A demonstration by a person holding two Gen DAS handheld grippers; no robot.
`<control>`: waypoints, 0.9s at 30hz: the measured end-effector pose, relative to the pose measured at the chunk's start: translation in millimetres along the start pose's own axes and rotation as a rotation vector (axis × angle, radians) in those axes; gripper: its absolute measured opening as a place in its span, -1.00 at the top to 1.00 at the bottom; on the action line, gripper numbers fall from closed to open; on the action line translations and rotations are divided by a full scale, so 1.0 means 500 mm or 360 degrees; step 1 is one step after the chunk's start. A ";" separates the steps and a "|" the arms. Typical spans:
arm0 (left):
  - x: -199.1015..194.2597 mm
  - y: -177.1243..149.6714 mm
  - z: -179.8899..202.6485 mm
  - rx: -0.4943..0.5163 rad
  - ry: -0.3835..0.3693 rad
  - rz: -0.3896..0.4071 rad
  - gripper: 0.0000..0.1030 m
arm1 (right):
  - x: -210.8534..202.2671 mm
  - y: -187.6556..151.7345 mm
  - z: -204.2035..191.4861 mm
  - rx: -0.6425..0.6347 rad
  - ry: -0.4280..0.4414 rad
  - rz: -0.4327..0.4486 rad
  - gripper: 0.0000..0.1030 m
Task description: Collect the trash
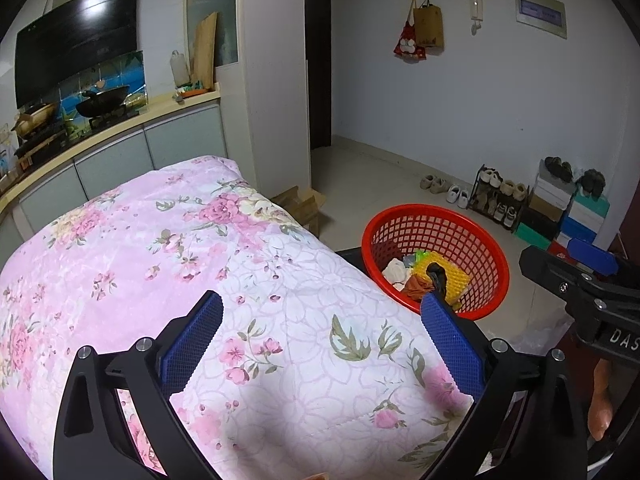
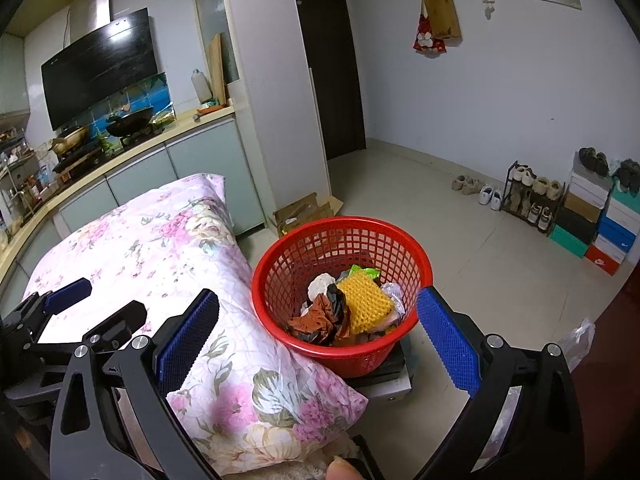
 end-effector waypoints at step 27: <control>0.017 -0.005 0.010 -0.0130 0.0097 -0.0026 -0.86 | 0.006 -0.006 0.023 0.0038 -0.0030 -0.0027 -0.87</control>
Point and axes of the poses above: each gripper's, at about its wrist camera, not at the fingertips, and x roughly the way its jaws point, z to its right, y to its top, the point moved 6 cm from there along x, roughly the way its jaws point, and after that the axes turned 1 degree about z, right-handed, at the moved point
